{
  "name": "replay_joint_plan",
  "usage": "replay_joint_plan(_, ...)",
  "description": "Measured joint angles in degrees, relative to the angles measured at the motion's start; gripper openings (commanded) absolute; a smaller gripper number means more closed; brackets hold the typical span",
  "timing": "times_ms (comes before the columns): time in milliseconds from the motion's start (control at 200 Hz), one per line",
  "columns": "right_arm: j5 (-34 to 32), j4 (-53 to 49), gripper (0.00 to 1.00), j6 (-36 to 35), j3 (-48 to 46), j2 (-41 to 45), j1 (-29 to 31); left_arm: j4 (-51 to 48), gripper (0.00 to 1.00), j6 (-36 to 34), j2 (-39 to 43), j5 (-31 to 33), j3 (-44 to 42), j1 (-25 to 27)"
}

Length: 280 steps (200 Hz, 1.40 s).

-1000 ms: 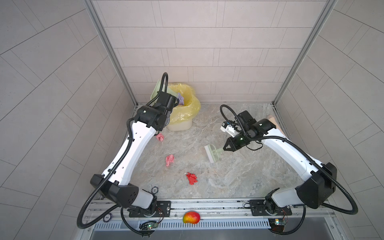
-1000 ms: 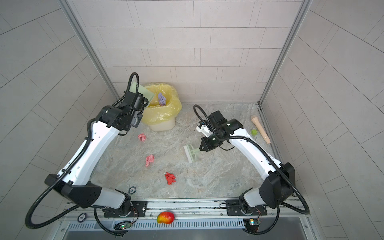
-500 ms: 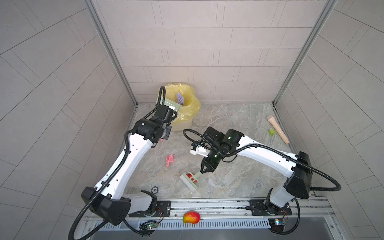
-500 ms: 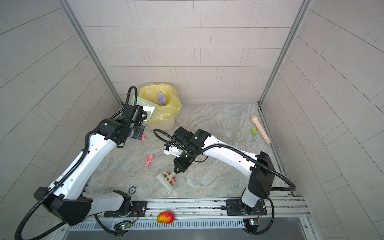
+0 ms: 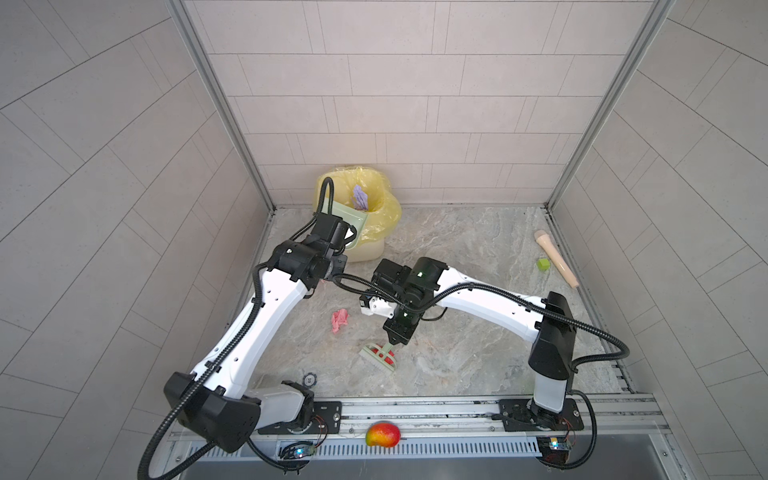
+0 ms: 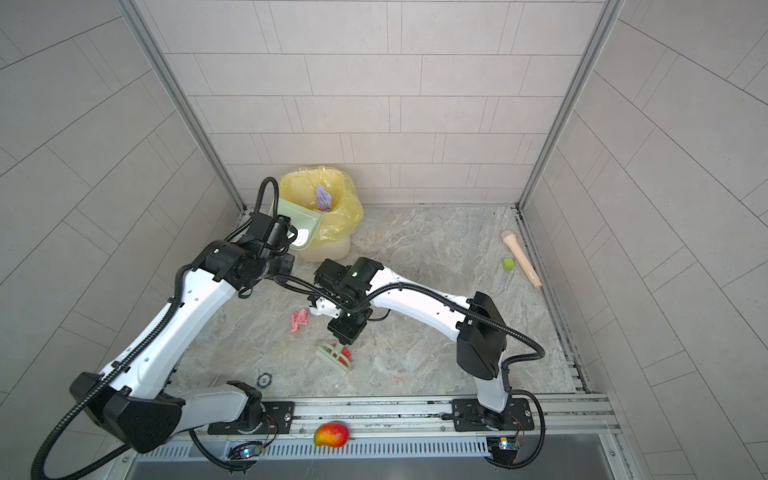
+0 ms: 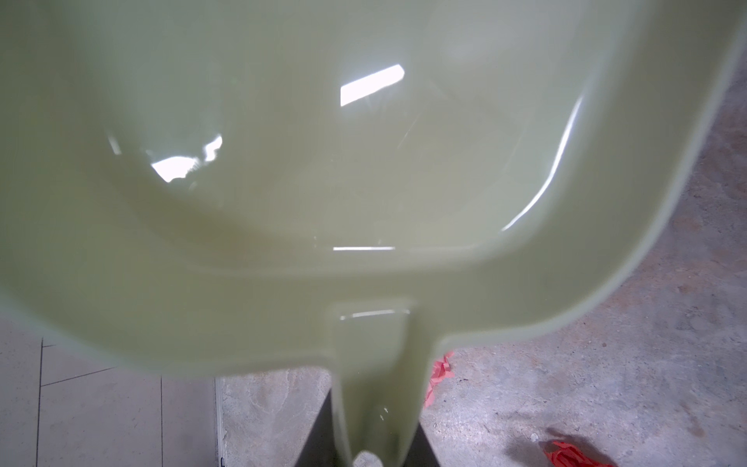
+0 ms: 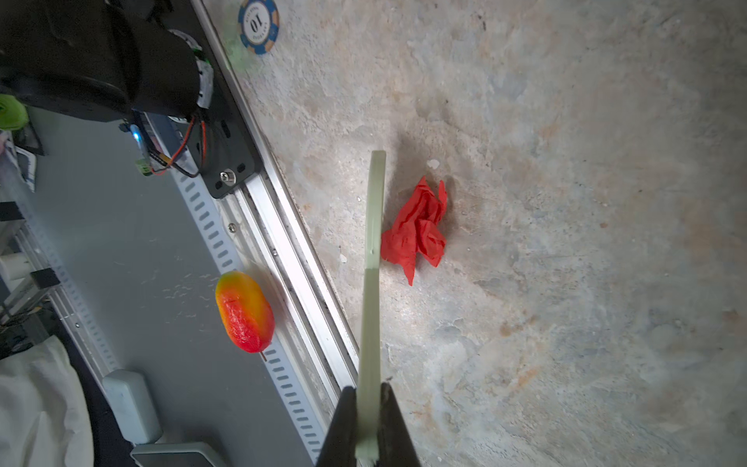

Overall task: Sweep away the paper scraps from the table
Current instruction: 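Carry the dustpan toward the red scrap while the right gripper moves the brush there, then lower the dustpan beside the red scrap while the right gripper brings the brush behind it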

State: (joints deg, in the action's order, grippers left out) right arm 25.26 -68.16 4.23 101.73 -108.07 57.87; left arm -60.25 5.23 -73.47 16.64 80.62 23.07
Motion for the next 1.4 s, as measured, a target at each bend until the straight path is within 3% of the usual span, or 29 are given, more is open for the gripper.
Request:
replay_joint_plan(280, -8.81, -4.52, 0.00, -1.79, 1.97, -0.35, -0.92, 0.04, 0.00, 0.42, 0.09, -0.55, -1.18, 0.00)
replay_joint_plan(656, -14.56, -5.60, 0.00, -2.40, 1.99, -0.35, -8.68, -0.02, 0.00, 2.99, 0.68, -4.20, -4.48, 1.49)
replay_joint_plan(951, -16.70, -6.05, 0.00, -2.97, 1.57, 0.61, -12.33, -0.66, 0.00, 6.88, 1.07, -7.13, -8.35, 6.23)
replay_joint_plan(1401, -15.87, -10.45, 0.00, -3.43, -2.36, 11.69, -18.99, -3.04, 0.00, 16.90, -0.74, -13.66, -15.47, 17.81)
